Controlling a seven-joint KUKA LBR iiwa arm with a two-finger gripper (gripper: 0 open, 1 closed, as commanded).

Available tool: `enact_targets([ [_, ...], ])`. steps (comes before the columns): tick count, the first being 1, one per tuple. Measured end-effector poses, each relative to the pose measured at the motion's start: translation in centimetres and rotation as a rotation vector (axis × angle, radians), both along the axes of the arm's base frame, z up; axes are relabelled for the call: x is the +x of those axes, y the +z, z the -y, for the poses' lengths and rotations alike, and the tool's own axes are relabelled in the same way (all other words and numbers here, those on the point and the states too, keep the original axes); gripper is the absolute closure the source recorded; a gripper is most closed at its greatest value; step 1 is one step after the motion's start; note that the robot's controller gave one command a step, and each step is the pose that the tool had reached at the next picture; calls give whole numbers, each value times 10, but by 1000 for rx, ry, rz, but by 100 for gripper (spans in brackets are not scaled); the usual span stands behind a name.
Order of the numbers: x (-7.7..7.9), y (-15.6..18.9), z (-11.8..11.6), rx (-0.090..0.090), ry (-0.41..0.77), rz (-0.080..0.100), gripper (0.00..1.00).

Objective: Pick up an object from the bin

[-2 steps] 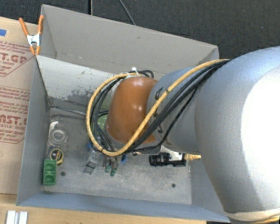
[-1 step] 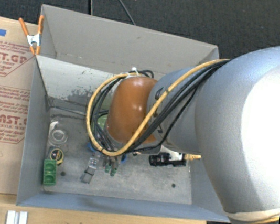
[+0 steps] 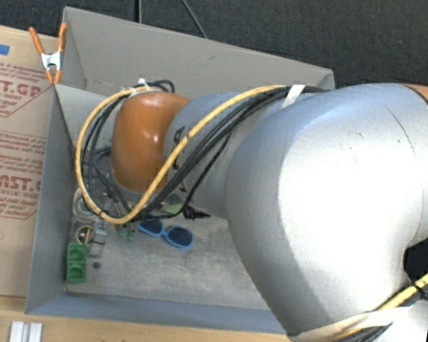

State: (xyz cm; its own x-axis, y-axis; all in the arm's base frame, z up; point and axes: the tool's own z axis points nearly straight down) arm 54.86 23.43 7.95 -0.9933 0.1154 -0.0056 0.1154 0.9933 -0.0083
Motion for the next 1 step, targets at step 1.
enact_targets([
  [1,-59,-9,-4,8,119,-3,0],
])
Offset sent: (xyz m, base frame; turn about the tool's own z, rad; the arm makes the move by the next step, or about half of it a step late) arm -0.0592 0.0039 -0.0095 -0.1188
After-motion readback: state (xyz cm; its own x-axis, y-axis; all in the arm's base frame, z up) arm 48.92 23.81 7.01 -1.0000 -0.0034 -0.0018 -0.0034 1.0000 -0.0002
